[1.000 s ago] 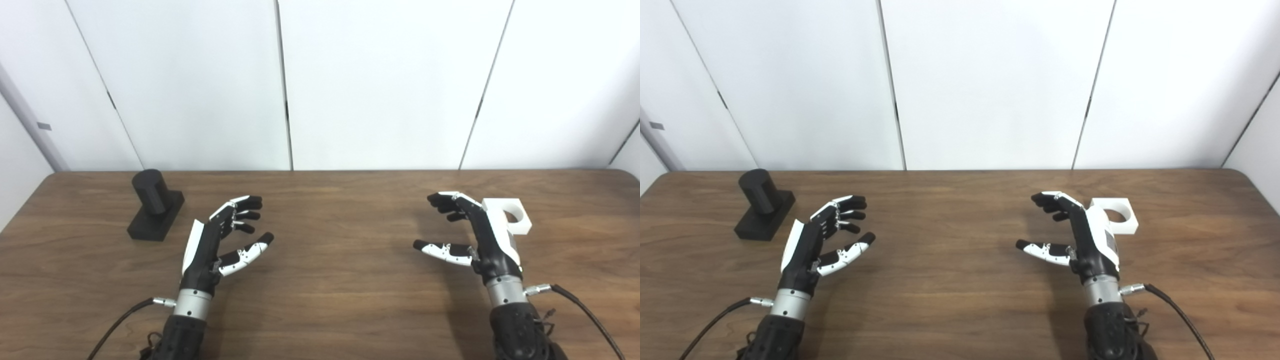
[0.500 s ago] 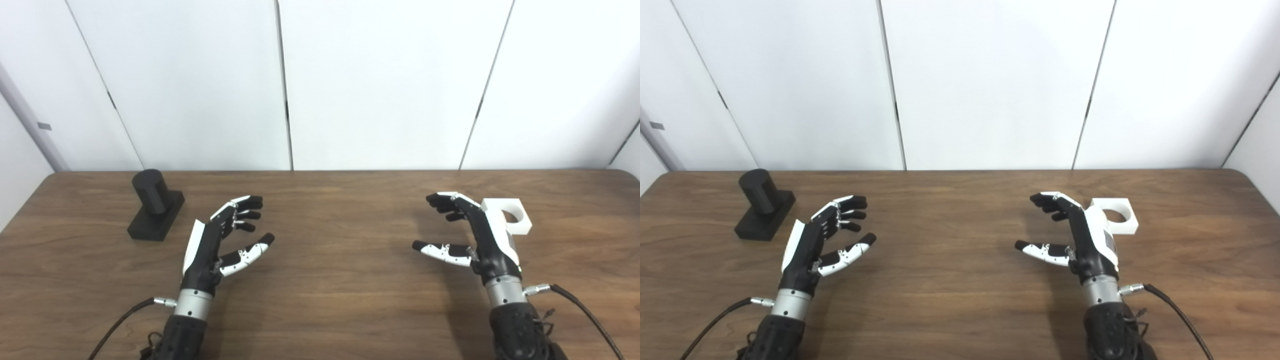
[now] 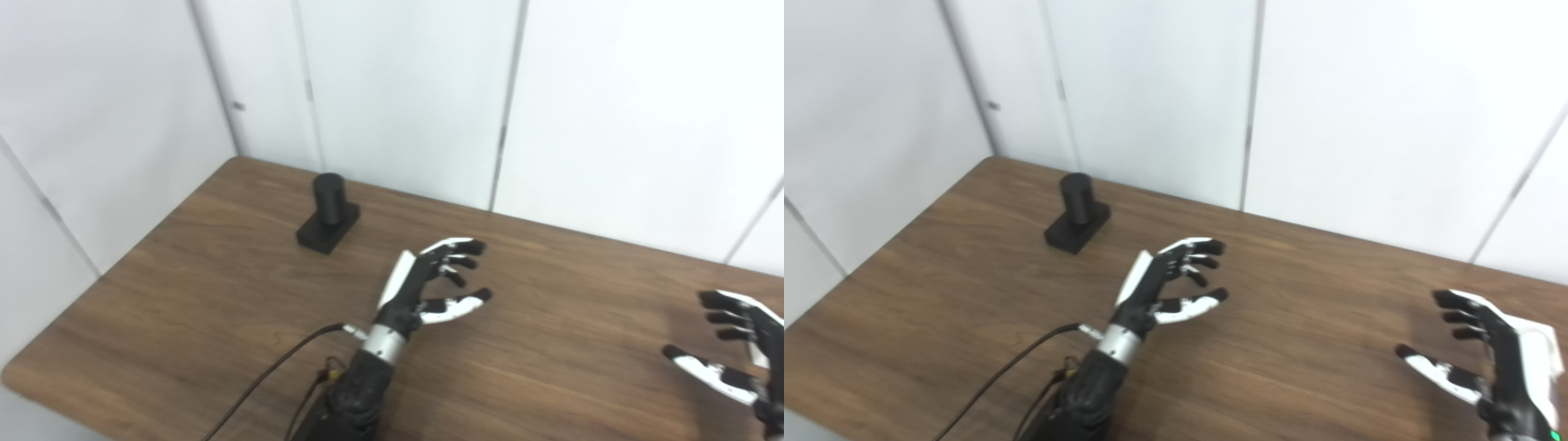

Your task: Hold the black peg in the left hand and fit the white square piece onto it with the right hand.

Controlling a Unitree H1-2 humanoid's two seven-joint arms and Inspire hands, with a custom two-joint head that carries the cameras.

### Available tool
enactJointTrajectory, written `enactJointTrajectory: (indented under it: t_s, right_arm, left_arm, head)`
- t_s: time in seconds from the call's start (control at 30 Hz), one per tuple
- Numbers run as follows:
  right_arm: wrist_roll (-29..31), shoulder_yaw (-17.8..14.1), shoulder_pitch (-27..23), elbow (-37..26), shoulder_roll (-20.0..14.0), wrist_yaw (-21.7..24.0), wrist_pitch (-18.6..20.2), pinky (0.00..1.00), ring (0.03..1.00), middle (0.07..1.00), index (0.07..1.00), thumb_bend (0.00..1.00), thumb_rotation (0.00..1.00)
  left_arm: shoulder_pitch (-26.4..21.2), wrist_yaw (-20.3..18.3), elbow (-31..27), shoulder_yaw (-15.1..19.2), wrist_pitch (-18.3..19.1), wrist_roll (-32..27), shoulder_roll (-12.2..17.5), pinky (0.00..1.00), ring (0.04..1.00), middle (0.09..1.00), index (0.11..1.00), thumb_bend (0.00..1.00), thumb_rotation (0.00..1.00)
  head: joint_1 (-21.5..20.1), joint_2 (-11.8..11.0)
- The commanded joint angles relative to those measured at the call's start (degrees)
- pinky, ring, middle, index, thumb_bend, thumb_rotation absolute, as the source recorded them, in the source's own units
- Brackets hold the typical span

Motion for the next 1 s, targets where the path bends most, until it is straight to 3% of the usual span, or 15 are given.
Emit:
enactJointTrajectory:
  t_s: [0.0, 0.17, 0.37, 0.7, 0.8, 0.97]
  right_arm:
    - [0.0, -0.4, -1.5, -2.8, -0.3, -0.2, -0.6, 0.57, 0.662, 0.696, 0.665, 0.59, 0.0]
    - [-0.7, -0.3, -1.3, -2.2, -0.5, -0.7, -2.0, 0.54, 0.642, 0.673, 0.654, 0.59, 0.0]
    - [-0.4, -0.2, -1.1, -1.8, -0.3, -0.7, -2.5, 0.52, 0.631, 0.656, 0.642, 0.59, 0.0]
    - [0.4, -0.3, -0.9, -2.0, -0.3, -0.4, -2.8, 0.45, 0.59, 0.638, 0.621, 0.59, 0.0]
    - [0.3, -0.1, -0.9, -2.9, -0.3, 0.1, -2.0, 0.46, 0.598, 0.64, 0.619, 0.58, 0.0]
    - [0.3, -0.2, -0.8, -3.5, -0.2, 0.6, -1.5, 0.45, 0.593, 0.634, 0.614, 0.57, 0.0]
  left_arm:
    - [-1.7, 1.4, 0.4, -0.3, -2.9, 0.7, -0.2, 0.52, 0.697, 0.762, 0.733, 0.61, 0.08]
    - [-1.8, 2.1, 1.1, -0.8, -1.8, 1.7, -0.6, 0.53, 0.707, 0.762, 0.744, 0.61, 0.12]
    - [-2.0, 3.2, 3.1, -1.5, -3.2, 2.2, -0.5, 0.58, 0.72, 0.754, 0.745, 0.61, 0.13]
    - [-2.3, 3.8, 4.1, -1.8, -3.5, 2.2, -0.7, 0.54, 0.712, 0.753, 0.742, 0.62, 0.16]
    - [-2.3, 4.3, 3.3, -1.5, -3.3, 2.2, -0.7, 0.56, 0.716, 0.749, 0.74, 0.63, 0.16]
    - [-2.6, 3.3, 0.5, -0.7, -1.8, 0.6, -0.1, 0.51, 0.671, 0.734, 0.713, 0.7, 0.13]
  head:
    - [0.6, -0.7]
    - [1.5, -2.7]
    - [2.3, -5.0]
    - [2.5, -4.9]
    - [2.5, -4.8]
    - [2.7, -4.9]
